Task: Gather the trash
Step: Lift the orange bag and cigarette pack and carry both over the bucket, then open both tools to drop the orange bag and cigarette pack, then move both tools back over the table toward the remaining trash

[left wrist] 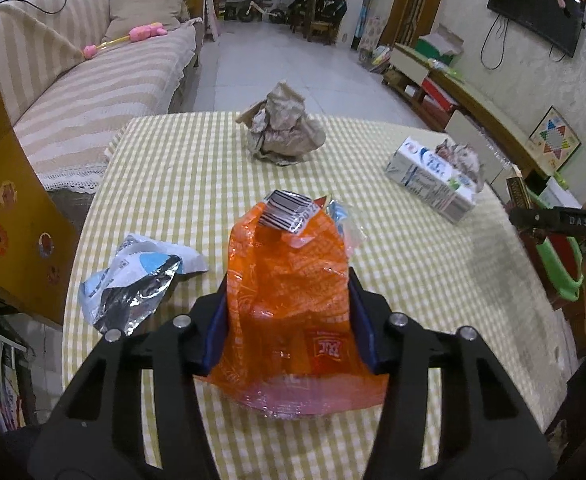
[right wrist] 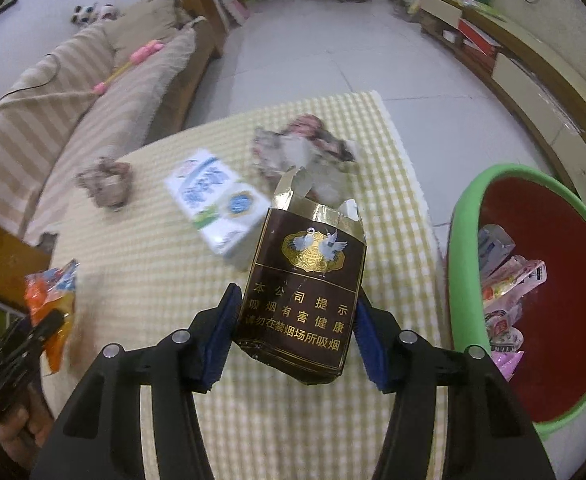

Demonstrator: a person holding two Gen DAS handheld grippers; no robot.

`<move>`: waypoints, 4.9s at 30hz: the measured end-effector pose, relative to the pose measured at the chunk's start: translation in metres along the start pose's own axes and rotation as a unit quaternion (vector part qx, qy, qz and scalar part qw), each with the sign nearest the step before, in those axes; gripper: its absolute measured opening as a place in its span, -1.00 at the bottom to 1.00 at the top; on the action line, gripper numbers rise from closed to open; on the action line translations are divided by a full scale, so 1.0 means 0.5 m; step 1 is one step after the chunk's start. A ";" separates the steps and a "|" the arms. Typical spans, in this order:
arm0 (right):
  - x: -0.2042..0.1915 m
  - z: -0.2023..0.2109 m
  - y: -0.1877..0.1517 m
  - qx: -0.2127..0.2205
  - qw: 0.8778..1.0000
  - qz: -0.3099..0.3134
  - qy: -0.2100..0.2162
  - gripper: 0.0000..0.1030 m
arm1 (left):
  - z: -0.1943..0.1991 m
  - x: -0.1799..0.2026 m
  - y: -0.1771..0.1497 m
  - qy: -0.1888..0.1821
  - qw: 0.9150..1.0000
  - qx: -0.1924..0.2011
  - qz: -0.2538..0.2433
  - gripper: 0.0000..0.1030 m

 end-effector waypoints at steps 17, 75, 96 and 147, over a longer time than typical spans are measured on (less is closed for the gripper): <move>-0.062 0.125 -0.039 0.024 0.997 0.061 0.042 0.03 | 0.092 0.059 0.011 -0.080 0.996 -0.004 0.046 -0.03; 0.407 0.261 -0.028 0.072 0.986 -0.116 -0.095 0.03 | -0.039 0.724 0.179 -0.249 0.957 -0.086 -0.121 -0.03; 0.403 0.234 -0.029 0.047 0.986 -0.108 -0.117 0.04 | -0.082 0.764 0.185 -0.257 0.954 -0.119 -0.101 -0.01; 0.169 0.197 -0.018 0.060 0.996 -0.004 -0.066 0.70 | 0.091 0.279 0.114 -0.104 0.994 -0.039 -0.012 0.89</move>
Point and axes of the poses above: each gripper's, at about its wrist camera, not at the fingertips, and z roughly against the way its jaws point, x to its right, y to its top, the point moved 5 cm from there along -z, roughly the way its jaws point, and after that the axes turned 2 degrees about y, right-handed, at the moved point
